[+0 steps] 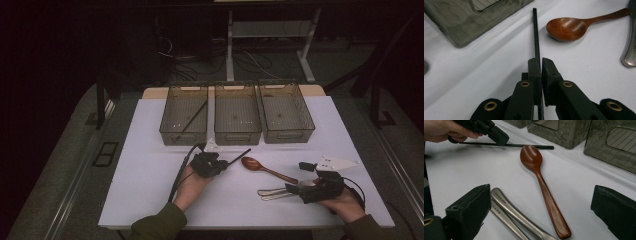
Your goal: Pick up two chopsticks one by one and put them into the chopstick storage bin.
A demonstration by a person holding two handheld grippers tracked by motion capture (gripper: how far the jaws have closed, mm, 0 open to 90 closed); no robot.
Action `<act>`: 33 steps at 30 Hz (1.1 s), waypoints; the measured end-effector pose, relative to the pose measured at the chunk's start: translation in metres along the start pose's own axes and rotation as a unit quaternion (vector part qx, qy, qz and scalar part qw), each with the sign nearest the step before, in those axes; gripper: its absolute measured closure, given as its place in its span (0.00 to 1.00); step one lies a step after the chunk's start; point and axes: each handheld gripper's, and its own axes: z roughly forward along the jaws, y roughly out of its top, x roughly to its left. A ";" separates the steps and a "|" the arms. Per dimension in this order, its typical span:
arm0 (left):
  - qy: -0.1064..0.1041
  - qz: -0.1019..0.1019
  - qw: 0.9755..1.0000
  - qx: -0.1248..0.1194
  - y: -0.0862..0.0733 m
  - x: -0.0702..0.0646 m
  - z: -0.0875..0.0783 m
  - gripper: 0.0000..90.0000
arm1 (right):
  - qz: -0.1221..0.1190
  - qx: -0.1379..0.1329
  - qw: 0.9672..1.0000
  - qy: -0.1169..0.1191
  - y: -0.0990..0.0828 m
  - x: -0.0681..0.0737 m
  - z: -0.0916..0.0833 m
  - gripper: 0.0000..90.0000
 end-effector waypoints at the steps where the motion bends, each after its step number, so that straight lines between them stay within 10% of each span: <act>1: -0.002 -0.001 1.000 -0.002 0.000 0.001 -0.001 0.95 | 0.000 0.000 1.000 0.000 0.000 0.000 0.000 0.03; 33: -0.061 0.024 0.997 -0.042 0.010 0.020 -0.058 0.95 | 0.000 0.002 1.000 0.002 0.000 0.000 0.000 0.03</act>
